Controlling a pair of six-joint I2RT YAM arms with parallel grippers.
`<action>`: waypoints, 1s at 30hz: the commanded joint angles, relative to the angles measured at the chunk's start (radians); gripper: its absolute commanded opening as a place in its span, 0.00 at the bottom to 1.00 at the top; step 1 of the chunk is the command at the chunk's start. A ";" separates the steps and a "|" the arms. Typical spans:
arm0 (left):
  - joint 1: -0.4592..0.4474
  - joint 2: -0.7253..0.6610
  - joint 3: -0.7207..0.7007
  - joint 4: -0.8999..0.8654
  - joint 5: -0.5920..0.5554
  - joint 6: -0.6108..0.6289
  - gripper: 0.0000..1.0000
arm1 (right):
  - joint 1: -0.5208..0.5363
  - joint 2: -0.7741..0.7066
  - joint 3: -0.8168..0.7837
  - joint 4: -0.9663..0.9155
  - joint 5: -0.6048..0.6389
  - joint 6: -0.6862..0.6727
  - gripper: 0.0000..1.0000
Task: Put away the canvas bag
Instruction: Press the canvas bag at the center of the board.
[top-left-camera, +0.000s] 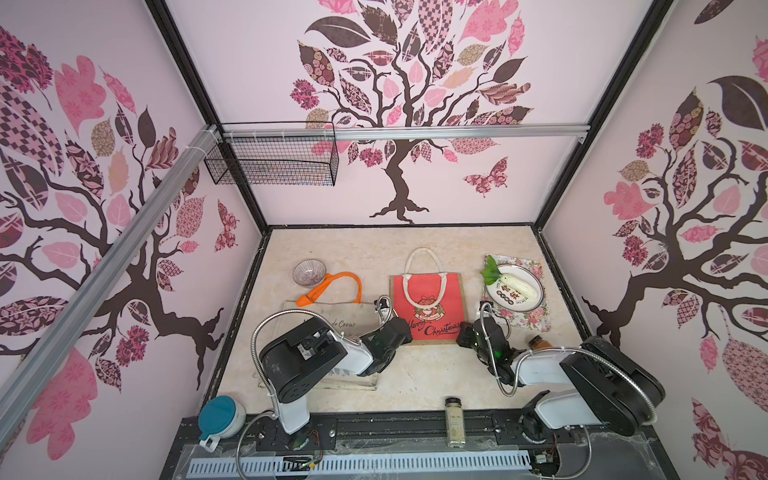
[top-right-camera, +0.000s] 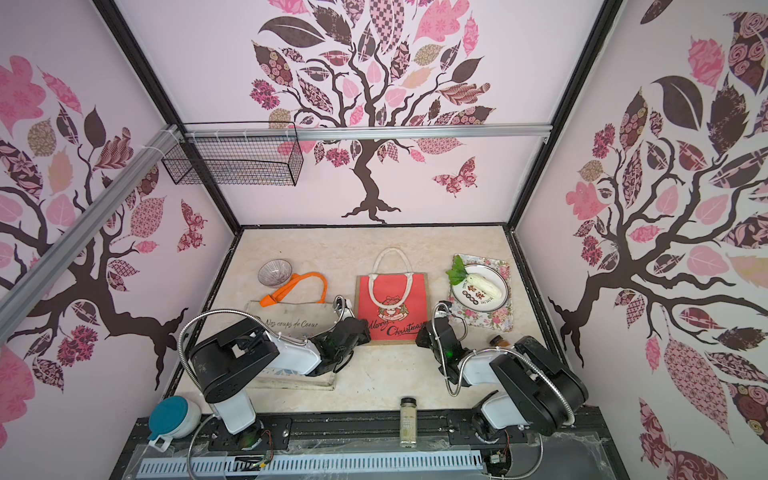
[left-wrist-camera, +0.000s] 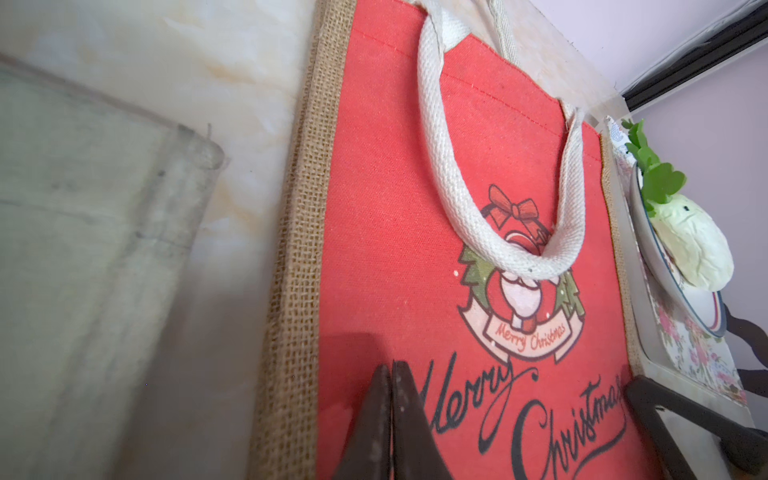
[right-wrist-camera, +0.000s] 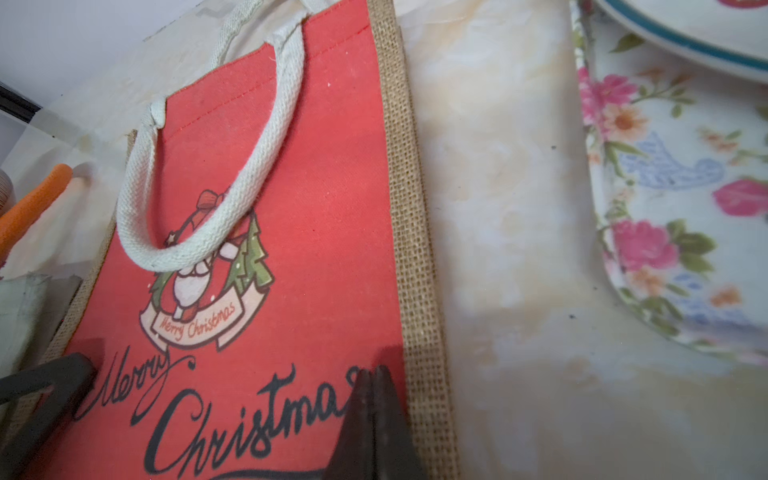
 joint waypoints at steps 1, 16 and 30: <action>0.013 -0.060 0.061 -0.154 -0.014 0.080 0.10 | -0.002 -0.052 0.024 -0.110 0.008 -0.024 0.04; 0.085 -0.016 0.231 -0.240 0.138 0.142 0.15 | -0.002 -0.012 0.246 -0.229 -0.132 -0.243 0.14; -0.040 0.032 0.061 -0.163 0.156 0.001 0.02 | 0.019 -0.001 0.039 -0.220 -0.257 -0.015 0.17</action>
